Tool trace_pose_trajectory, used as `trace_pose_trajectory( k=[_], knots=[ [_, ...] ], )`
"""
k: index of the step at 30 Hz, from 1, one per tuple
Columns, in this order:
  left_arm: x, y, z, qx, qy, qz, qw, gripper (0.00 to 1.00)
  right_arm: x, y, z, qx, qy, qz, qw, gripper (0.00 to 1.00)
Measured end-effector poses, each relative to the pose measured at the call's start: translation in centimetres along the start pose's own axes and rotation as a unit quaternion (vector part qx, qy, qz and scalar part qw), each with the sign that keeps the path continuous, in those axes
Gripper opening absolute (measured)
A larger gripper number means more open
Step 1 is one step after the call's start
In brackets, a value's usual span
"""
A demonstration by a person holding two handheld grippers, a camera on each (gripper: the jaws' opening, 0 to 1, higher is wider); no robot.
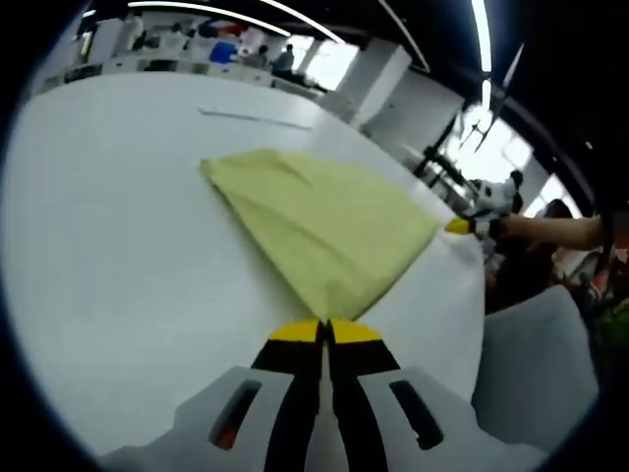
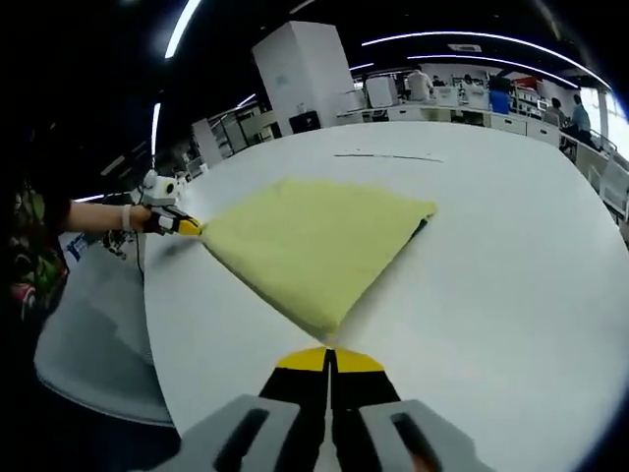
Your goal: Fold the garment on the visible template until the final outline fits inside the template.
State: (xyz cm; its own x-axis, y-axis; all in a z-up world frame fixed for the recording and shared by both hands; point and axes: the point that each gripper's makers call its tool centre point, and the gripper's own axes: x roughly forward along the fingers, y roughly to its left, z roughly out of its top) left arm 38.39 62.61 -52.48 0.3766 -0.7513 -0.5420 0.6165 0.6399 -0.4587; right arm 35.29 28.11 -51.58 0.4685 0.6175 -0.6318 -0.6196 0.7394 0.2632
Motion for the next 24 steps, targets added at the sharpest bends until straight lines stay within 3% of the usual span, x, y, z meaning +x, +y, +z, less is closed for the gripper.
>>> trace_pose_trajectory(
  k=[13, 15, 19, 24],
  knots=[
    [-0.1, 0.2, -0.1, -0.006, -0.004, 0.008, 0.9999, 0.0, 1.4, -0.2, -0.3, 0.011, -0.001, -0.016, 0.9998, 0.0],
    [-0.1, 0.2, -0.1, -0.011, -0.006, 0.007, 0.9999, 0.0, 1.7, -0.7, -0.3, 0.015, -0.005, -0.018, 0.9997, 0.04],
    [-0.1, 0.2, -0.1, -0.011, -0.006, 0.007, 0.9999, 0.0, 2.2, -0.9, 0.9, 0.026, -0.028, -0.018, 0.9991, 0.06],
    [0.0, 0.3, -0.1, -0.01, -0.003, 0.007, 0.9999, 0.0, 2.7, -1.3, 1.3, 0.012, -0.026, -0.016, 0.9994, 0.0]
  ],
)
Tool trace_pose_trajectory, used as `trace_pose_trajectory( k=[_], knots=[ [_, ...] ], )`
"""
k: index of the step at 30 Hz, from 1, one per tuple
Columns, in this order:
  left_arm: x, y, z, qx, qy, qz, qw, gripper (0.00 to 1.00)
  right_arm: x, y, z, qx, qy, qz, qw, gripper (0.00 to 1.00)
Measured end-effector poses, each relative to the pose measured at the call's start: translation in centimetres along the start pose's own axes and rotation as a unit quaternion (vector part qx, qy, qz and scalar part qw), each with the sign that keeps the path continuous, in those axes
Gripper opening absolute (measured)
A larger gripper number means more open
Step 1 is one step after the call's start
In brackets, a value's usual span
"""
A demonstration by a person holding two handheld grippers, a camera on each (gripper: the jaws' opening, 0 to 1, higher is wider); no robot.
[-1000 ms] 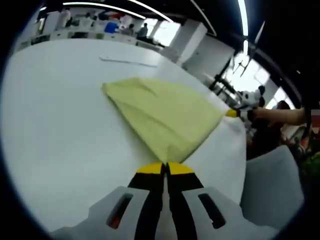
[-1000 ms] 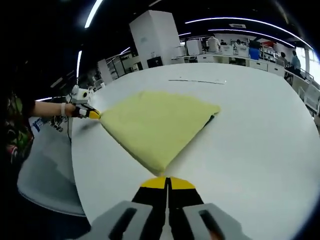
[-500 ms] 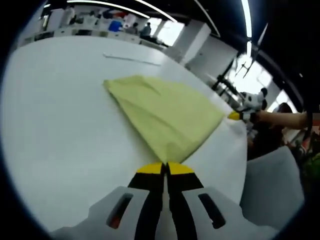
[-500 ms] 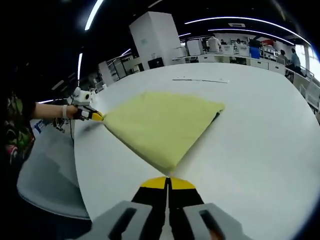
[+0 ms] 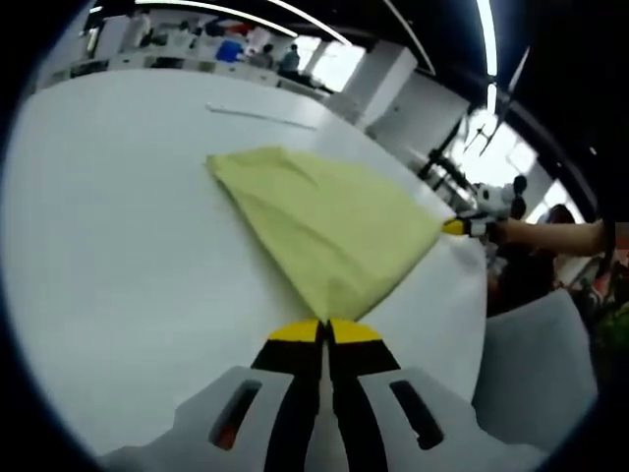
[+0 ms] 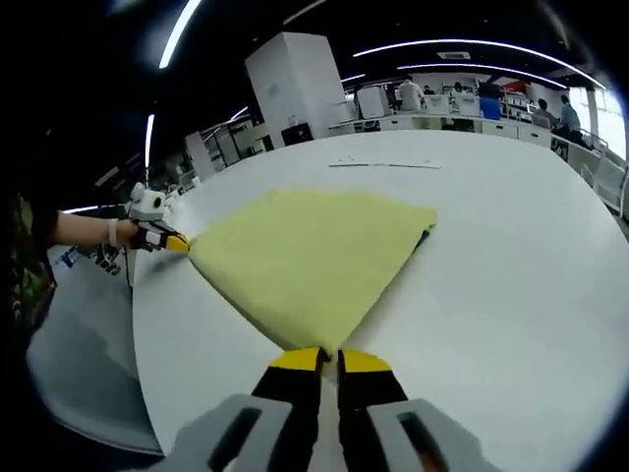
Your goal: Fold the garment on the visible template until the final outline fits inside the template.
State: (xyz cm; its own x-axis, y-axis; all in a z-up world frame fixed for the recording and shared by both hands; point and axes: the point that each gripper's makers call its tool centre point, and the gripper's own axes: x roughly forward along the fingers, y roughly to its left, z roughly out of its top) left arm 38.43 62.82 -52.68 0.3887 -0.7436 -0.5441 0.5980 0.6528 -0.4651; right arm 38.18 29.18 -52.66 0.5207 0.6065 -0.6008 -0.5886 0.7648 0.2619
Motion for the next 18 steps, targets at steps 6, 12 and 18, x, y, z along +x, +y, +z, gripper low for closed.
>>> trace_pose_trajectory(
  k=[6, 12, 18],
  knots=[
    [-0.3, 0.0, 0.0, -0.008, -0.002, 0.0, 1.0, 0.0, -1.0, 0.0, -0.2, 0.002, 0.002, 0.011, 0.9999, 0.0],
    [-0.8, -0.3, -0.8, -0.011, 0.0, -0.002, 0.9999, 0.0, -1.9, 0.3, -1.0, -0.006, 0.009, 0.022, 0.9997, 0.0],
    [-1.0, -0.7, -1.2, -0.014, -0.003, -0.003, 0.9999, 0.0, -1.9, 0.5, -1.3, -0.002, 0.006, 0.021, 0.9998, 0.0]
  ],
)
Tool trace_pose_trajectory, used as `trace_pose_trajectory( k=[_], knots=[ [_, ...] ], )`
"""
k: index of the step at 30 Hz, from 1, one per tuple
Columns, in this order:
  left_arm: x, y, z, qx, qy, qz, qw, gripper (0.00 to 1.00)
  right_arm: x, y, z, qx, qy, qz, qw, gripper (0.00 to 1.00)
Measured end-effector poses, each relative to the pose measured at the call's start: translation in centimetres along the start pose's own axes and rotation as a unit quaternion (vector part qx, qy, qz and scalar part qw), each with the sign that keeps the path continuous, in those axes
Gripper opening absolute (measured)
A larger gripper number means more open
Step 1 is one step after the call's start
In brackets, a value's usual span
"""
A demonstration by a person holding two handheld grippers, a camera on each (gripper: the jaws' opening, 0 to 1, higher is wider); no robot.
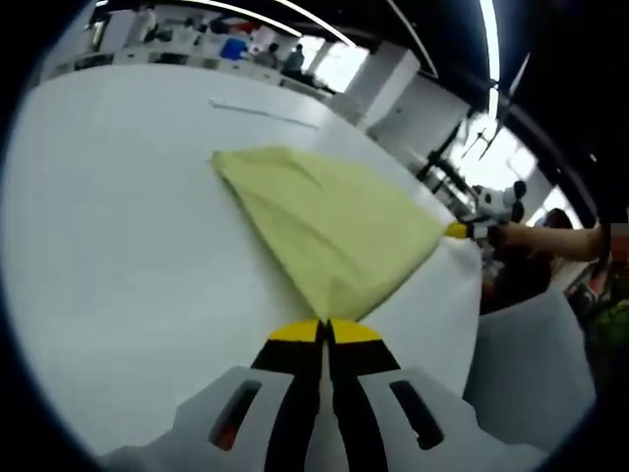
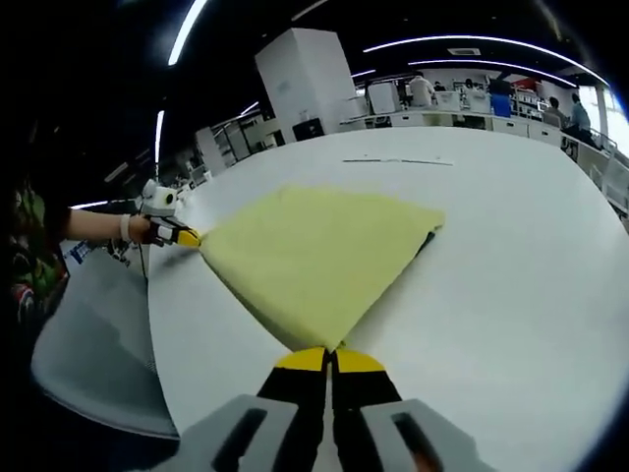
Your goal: Fold the garment on the visible template until the final outline fits inside the template.
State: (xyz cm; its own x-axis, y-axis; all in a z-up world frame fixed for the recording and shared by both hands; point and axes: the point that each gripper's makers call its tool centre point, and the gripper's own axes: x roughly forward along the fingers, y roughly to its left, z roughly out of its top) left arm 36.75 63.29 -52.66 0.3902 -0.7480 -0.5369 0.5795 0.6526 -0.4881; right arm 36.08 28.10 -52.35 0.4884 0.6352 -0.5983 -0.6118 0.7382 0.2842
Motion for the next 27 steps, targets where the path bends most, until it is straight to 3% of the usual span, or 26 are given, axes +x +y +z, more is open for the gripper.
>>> trace_pose_trajectory(
  k=[5, 8, 11, 14, 16, 20, 21, 23, 25, 27],
  knots=[
    [0.0, -0.2, 0.3, 0.016, -0.005, 0.0, 0.9999, 0.0, 0.1, -0.2, 0.1, 0.006, -0.002, -0.003, 1.0, 0.0],
    [-0.4, -0.1, 0.6, 0.025, -0.012, 0.004, 0.9996, 0.05, -0.1, -0.3, 0.2, 0.018, -0.007, -0.003, 0.9998, 0.01],
    [-1.0, -0.1, 1.3, 0.026, -0.033, 0.007, 0.9991, 0.14, -0.8, -0.7, 0.2, 0.02, -0.017, -0.01, 0.9996, 0.11],
    [-1.5, 0.2, 1.9, 0.041, -0.054, 0.017, 0.9976, 0.35, -1.3, -1.0, 0.3, 0.028, -0.029, -0.019, 0.999, 0.33],
    [-1.8, 0.0, 2.3, 0.05, -0.066, 0.021, 0.9964, 0.56, -1.8, -1.1, 0.5, 0.03, -0.043, -0.027, 0.9983, 0.51],
    [-2.2, -0.1, 2.3, 0.062, -0.072, 0.031, 0.995, 0.85, -2.5, -1.1, 0.4, 0.028, -0.052, -0.038, 0.9976, 0.65],
    [-2.3, -0.2, 2.3, 0.066, -0.073, 0.035, 0.9945, 0.92, -2.6, -1.1, 0.3, 0.03, -0.053, -0.04, 0.9973, 0.72],
    [-2.3, -0.1, 2.2, 0.069, -0.073, 0.04, 0.9941, 0.99, -2.8, -1.2, 0.3, 0.025, -0.061, -0.051, 0.9965, 0.85],
    [-2.5, -0.2, 2.0, 0.071, -0.073, 0.041, 0.994, 0.99, -3.0, -1.0, 0.5, 0.022, -0.066, -0.063, 0.9956, 1.0],
    [-2.7, -0.2, 2.0, 0.069, -0.077, 0.041, 0.9938, 0.99, -3.2, -0.7, 0.4, 0.018, -0.061, -0.07, 0.9955, 1.0]
  ],
)
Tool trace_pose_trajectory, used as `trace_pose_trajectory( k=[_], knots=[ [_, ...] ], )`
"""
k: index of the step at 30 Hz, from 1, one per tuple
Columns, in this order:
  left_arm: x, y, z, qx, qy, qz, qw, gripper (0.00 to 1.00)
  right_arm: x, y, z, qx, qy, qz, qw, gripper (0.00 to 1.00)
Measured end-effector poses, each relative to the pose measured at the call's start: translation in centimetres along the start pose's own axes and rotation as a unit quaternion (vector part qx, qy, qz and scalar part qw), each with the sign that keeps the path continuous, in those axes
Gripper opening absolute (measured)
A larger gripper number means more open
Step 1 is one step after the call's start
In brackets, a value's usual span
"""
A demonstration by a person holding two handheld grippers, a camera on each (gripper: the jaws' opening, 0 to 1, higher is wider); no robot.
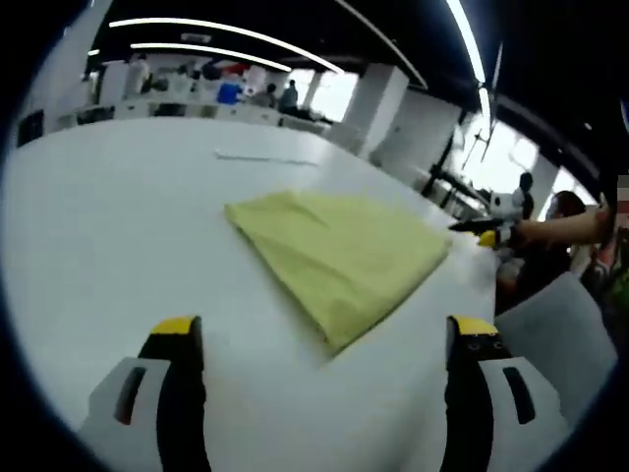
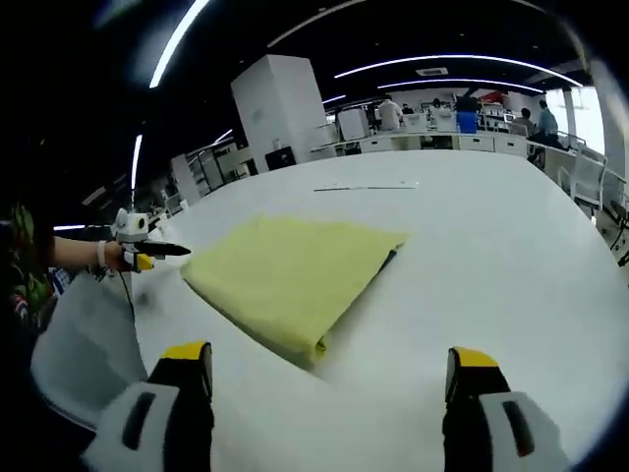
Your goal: Fold the garment on the visible template until the final outline fits inside the template.
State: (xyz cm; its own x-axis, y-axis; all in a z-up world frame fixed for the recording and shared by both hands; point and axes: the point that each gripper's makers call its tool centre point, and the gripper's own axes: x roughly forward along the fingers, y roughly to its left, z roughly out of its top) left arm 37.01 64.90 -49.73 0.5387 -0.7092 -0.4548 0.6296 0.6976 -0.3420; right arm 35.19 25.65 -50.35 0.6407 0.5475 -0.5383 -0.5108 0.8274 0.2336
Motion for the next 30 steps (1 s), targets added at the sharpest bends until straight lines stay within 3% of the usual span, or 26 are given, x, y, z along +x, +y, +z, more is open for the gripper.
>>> trace_pose_trajectory(
  k=[21, 23, 24, 25, 30],
  knots=[
    [-0.9, -0.1, 0.7, -0.023, -0.032, 0.021, 0.999, 0.98, 0.0, 3.4, 1.3, 0.02, -0.02, 0.013, 0.9995, 0.98],
    [-1.0, -0.3, 1.0, -0.017, -0.034, 0.027, 0.9989, 0.98, -0.3, 3.4, 1.5, 0.025, -0.032, 0.012, 0.9991, 0.97],
    [-1.1, -0.4, 1.9, -0.022, -0.058, 0.032, 0.9976, 0.98, -0.2, 3.5, 1.1, 0.03, -0.024, 0.015, 0.9991, 0.96],
    [-1.2, -0.4, 2.0, -0.032, -0.062, 0.033, 0.997, 0.98, 0.0, 3.5, 0.7, 0.03, -0.017, 0.014, 0.9993, 0.96],
    [-1.3, -0.6, 2.3, -0.021, -0.061, 0.036, 0.9973, 0.97, 0.2, 4.0, 1.1, 0.028, -0.03, 0.019, 0.999, 0.96]
  ],
)
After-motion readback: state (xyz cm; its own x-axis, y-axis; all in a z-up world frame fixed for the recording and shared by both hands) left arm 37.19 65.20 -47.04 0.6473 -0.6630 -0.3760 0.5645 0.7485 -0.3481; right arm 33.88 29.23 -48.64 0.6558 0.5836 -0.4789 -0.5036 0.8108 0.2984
